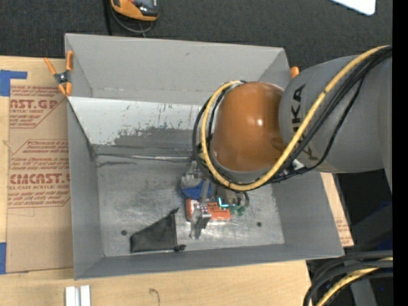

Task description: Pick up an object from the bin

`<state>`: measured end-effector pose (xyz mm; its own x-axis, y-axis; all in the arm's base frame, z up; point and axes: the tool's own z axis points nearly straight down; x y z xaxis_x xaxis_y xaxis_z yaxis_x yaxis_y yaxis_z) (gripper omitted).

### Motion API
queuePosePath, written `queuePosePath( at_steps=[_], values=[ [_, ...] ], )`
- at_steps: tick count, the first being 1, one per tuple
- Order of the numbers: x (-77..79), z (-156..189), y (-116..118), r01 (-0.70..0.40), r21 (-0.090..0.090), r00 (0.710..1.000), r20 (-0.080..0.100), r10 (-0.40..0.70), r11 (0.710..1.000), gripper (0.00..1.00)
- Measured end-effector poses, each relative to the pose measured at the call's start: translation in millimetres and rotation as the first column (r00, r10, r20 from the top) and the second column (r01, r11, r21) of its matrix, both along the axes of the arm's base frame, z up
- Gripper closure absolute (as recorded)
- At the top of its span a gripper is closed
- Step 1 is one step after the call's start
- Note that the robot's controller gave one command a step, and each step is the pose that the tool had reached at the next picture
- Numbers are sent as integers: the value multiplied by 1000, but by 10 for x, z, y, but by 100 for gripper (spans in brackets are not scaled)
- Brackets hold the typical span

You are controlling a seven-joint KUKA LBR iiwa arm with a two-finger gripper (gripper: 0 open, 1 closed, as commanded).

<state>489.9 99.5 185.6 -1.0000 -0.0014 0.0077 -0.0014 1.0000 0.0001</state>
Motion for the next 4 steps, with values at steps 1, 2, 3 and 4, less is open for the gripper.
queuePosePath(
  at_steps=[1, 2, 3, 4],
  values=[
    [19, 37, -4, 1, 1, 1000, 8, -1, 1000, 0],
    [23, -225, -2, -87, 1, 996, 13, 87, 996, 0],
    [-6, -886, 205, -68, 2, 998, 13, 68, 998, 0],
    [67, -1141, 109, -84, 5, 996, 12, 84, 996, 0]
  ],
)
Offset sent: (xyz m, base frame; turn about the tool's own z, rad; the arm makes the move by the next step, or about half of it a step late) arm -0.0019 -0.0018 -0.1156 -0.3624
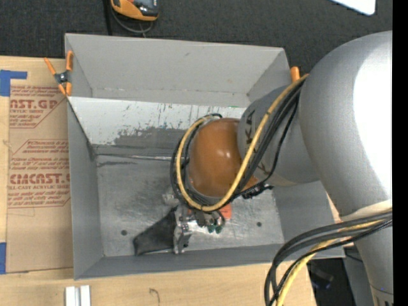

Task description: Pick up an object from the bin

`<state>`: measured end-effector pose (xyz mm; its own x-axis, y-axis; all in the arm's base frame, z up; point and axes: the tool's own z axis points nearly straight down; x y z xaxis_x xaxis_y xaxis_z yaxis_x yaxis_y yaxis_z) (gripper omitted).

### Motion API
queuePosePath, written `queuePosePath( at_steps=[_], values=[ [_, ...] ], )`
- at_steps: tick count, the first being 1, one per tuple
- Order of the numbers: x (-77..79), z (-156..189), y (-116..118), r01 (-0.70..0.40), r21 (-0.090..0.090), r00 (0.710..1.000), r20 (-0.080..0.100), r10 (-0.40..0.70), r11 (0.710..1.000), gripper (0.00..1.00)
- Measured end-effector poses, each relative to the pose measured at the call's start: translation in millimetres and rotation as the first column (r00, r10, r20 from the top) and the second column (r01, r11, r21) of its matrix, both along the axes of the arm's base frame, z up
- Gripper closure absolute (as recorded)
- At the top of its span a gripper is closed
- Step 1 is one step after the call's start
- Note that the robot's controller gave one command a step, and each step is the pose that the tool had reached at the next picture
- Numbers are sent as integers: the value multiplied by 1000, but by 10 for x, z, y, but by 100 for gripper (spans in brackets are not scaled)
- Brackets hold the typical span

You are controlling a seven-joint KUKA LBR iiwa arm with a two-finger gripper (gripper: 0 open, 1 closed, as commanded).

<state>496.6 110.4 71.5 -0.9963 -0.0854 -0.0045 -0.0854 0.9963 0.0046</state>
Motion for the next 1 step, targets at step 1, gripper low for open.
queuePosePath(
  at_steps=[1],
  values=[
    [-1, 49, 53, -27, -5, 1000, -3, 27, 1000, 0]
  ],
)
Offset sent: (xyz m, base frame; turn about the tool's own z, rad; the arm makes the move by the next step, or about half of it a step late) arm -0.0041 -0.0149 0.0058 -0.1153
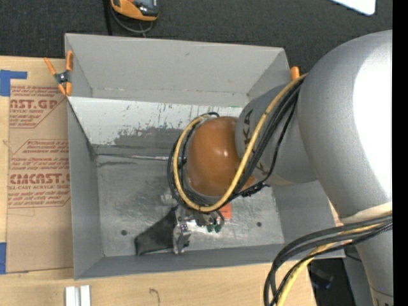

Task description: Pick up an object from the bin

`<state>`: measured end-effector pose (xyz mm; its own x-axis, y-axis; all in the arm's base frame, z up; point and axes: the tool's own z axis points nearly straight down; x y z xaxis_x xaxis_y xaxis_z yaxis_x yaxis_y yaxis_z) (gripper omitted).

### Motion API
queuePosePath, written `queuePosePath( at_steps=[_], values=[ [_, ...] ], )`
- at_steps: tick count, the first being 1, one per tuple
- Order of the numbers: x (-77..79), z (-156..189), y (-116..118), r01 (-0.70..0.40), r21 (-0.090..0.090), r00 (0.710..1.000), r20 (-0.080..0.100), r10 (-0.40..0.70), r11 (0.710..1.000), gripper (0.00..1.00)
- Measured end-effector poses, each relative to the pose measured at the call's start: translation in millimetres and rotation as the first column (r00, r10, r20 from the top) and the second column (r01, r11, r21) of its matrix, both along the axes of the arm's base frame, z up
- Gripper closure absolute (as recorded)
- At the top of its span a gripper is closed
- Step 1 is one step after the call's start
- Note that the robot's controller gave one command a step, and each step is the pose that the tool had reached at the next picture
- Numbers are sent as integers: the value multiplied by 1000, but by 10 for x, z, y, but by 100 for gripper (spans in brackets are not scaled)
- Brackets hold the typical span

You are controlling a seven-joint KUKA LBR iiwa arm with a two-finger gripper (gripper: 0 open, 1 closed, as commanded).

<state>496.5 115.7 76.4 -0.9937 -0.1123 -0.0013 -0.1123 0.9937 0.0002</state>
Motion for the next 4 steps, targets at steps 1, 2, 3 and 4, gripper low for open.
queuePosePath(
  at_steps=[1, 2, 3, 4],
  values=[
    [-47, 8, -199, -88, 0, 996, -5, 88, 996, 100],
    [-33, 11, -194, -88, 1, 996, 2, 88, 996, 0],
    [-34, 11, -194, -88, 1, 996, 2, 88, 996, 0],
    [-76, 99, 347, -134, -1, 991, -2, 134, 991, 0]
  ],
)
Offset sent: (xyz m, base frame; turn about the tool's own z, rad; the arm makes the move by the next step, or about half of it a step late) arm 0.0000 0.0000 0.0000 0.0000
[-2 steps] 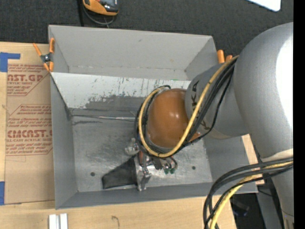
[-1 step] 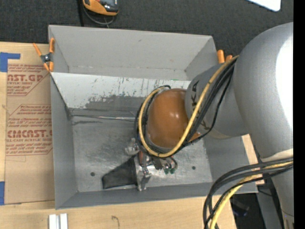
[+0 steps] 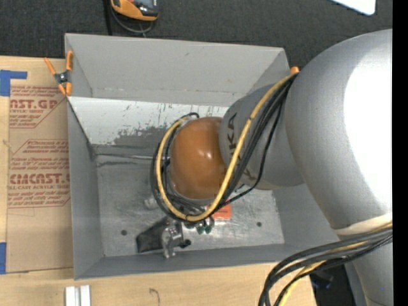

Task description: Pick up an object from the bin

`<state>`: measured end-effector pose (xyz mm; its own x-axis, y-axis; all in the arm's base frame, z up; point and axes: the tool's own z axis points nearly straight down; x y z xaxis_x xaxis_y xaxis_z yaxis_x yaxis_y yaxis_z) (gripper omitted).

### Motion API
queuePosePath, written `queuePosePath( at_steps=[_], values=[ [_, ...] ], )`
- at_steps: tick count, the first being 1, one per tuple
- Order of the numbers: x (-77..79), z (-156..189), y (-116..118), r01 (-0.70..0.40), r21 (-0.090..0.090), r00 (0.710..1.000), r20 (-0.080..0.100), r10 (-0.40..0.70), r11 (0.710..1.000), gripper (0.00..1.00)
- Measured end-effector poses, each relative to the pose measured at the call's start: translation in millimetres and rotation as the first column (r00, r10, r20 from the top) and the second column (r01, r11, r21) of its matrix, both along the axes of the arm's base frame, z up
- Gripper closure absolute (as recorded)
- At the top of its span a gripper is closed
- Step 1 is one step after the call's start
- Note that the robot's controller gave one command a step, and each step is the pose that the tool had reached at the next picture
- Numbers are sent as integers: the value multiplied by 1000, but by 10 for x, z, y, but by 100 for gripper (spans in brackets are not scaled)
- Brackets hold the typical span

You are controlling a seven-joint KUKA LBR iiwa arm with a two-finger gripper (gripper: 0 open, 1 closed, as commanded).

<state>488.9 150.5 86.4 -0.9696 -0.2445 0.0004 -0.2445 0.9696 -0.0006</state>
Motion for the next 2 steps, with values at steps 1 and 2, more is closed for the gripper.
queuePosePath(
  at_steps=[1, 2],
  values=[
    [-38, -39, -1083, -28, 1, 1000, -1, 28, 1000, 100],
    [-38, -39, -1080, -29, 1, 1000, -1, 29, 1000, 100]
  ],
)
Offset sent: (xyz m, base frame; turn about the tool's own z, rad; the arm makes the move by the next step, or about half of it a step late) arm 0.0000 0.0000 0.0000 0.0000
